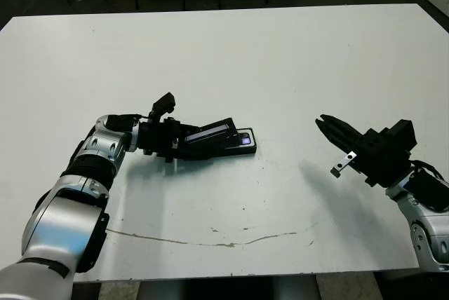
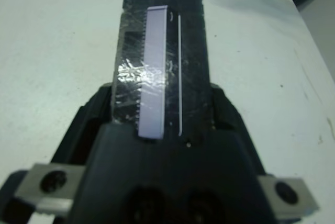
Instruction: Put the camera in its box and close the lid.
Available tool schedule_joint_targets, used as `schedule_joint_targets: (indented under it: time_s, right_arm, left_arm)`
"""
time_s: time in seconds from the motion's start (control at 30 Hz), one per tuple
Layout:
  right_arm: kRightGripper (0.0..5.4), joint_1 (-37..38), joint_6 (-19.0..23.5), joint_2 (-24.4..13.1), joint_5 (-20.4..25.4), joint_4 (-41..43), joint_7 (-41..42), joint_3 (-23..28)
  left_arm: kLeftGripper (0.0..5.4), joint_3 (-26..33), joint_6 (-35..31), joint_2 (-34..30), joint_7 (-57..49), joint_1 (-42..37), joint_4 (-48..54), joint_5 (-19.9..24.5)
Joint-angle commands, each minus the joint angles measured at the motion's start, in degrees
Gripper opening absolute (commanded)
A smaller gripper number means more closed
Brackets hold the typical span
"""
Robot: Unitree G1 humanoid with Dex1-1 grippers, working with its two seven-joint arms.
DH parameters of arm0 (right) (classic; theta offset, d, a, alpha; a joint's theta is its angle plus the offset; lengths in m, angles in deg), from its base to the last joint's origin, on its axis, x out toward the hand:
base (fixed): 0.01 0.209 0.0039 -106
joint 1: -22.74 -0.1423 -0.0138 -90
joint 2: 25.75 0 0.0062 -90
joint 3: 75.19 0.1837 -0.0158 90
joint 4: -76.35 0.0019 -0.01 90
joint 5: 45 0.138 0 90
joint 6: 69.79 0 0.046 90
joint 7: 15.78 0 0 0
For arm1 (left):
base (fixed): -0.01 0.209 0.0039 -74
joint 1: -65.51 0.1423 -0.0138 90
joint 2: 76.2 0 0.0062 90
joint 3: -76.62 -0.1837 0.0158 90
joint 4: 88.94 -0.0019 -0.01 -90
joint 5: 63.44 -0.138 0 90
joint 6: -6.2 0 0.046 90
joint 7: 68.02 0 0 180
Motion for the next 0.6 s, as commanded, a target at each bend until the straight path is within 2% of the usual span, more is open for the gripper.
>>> schedule_joint_targets:
  time_s: [0.03,0.37,0.6]
  right_arm:
    - [0.00,0.33,2.01,-0.61,-0.45,0.81,-0.73,-0.05]
    - [0.00,0.49,1.26,-0.35,0.28,0.05,-0.22,0.16]
    - [0.00,0.86,3.20,-0.55,0.50,1.41,-0.90,0.22]
  left_arm:
    - [2.77,-2.68,0.02,2.15,0.01,2.25,-2.41,-3.65]
    - [2.77,-4.91,2.39,6.67,-2.08,-0.12,-4.97,-6.36]
    - [2.77,-5.99,2.47,8.40,-2.86,-1.30,-5.69,-7.71]
